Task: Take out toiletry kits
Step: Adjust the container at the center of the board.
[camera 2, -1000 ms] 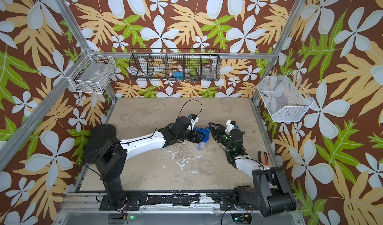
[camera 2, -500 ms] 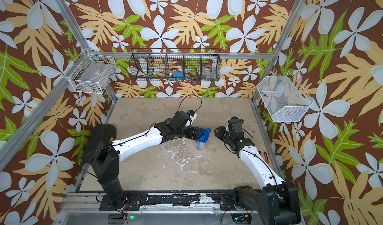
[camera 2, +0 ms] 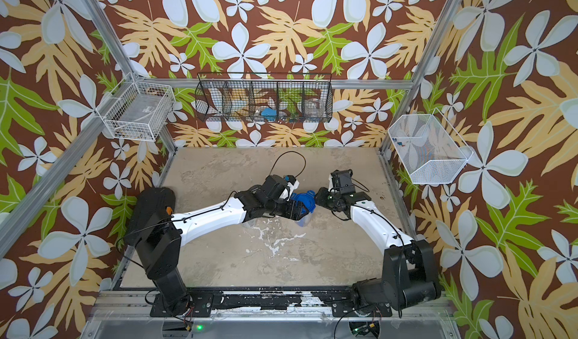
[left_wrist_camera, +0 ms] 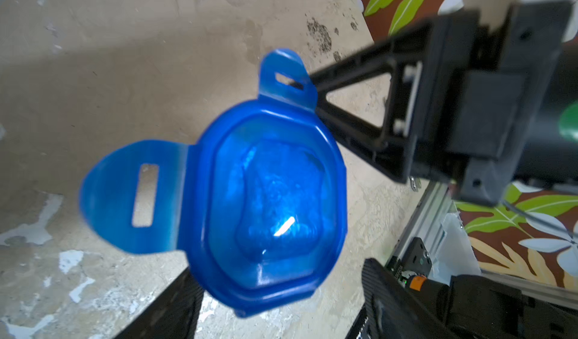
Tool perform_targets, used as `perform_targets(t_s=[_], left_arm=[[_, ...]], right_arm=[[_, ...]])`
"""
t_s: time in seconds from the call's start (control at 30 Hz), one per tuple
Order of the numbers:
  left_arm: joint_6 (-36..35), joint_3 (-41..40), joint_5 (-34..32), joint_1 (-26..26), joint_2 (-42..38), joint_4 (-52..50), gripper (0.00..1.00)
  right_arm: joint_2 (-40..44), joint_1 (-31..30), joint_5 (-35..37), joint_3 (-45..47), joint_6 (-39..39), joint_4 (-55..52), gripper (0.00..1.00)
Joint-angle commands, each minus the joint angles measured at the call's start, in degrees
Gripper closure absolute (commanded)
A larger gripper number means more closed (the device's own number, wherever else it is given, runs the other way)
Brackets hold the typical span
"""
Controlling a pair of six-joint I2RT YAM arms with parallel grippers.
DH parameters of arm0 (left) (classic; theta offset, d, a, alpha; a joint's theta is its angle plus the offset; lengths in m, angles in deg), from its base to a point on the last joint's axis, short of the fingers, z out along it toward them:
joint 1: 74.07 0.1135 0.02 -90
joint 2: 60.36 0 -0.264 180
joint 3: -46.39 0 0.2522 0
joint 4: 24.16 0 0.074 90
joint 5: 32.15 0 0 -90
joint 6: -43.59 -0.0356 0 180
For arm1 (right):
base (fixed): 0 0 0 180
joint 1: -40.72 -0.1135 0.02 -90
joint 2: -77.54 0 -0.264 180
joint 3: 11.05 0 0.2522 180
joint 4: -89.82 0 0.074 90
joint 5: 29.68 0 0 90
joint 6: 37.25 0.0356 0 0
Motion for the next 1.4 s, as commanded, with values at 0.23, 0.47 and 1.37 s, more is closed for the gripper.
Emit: perform_targets(t_s=[0.23,0.47,1.37], left_arm=[[1.9,-1.4,3.5,-0.5,0.5,3.9,0.20],[2.3,-0.9,5.0,-1.4,1.8,5.3,0.19],[-7.7,0.7,0.4,6.7,-6.4,-2.2,0.05]], right_arm=[[-7.0,-0.8,-1.3,-8.5,-8.1,-5.6,0.51],[-8.9,-1.5,-1.5,-10.8,-9.3,-7.0,0.46],[21.1,0.8,2.6,12.5,13.4,11.9,0.49]])
